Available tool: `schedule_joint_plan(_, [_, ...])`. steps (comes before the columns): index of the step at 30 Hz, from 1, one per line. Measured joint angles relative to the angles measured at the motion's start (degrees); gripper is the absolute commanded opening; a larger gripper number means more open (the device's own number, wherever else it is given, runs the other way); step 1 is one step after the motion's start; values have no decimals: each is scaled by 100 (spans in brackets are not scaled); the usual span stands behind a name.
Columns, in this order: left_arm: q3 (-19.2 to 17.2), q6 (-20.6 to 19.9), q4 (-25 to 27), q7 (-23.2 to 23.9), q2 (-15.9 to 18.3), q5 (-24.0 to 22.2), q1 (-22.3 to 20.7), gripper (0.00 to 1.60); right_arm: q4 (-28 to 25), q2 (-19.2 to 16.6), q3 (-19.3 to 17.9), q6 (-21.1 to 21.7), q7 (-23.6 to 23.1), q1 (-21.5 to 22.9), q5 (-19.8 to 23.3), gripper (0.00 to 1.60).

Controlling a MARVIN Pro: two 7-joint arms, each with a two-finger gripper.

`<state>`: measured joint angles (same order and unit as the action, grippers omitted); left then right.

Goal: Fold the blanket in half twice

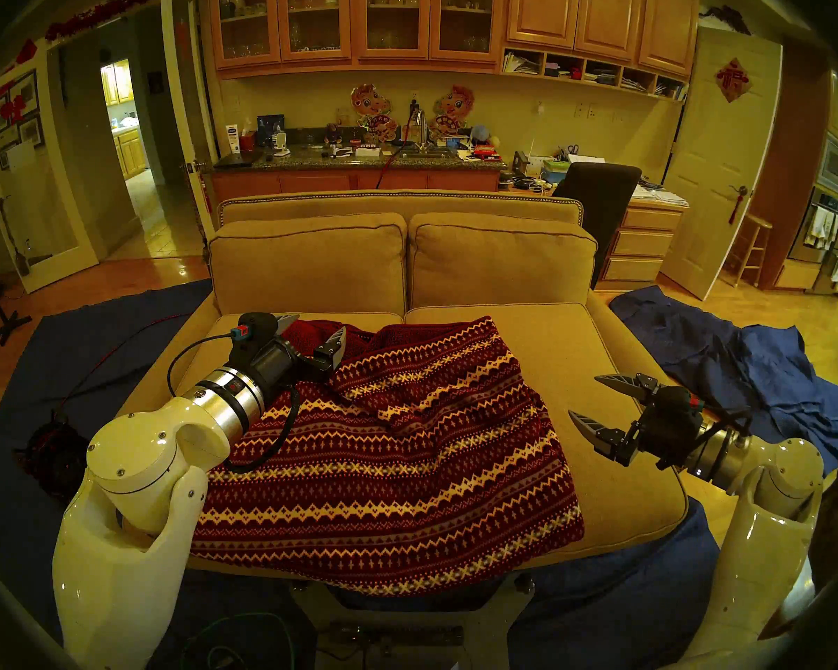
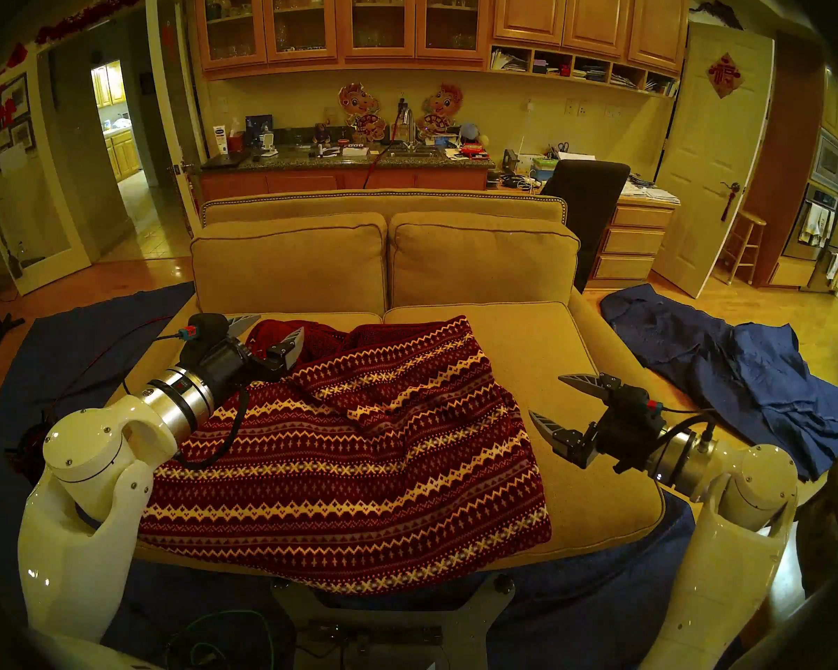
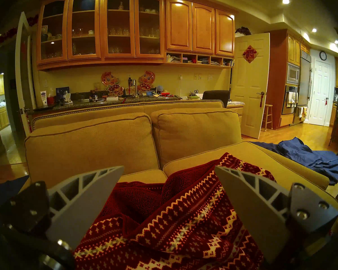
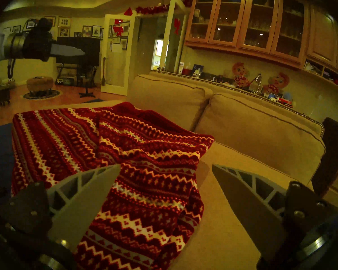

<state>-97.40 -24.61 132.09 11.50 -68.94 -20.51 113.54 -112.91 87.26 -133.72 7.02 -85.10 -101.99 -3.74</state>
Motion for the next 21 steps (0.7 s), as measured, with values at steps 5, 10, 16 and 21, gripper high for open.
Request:
schedule_joint_plan(5, [0,0,1,0,0,0,0,160,-107,-83,28,93,0,-255,206,160])
schedule_joint_plan(10, [0,0,2,0,0,0,0,160,-143,-155,66,137,0,-390,315,160])
schedule_joint_plan(16, [0,-1,3,-1,0,0,0,160,-158,-228,97,161,0,-495,403,160])
schedule_joint_plan(21, [0,-1,3,-1,0,0,0,160,-160,-269,118,168,0,-542,447,160])
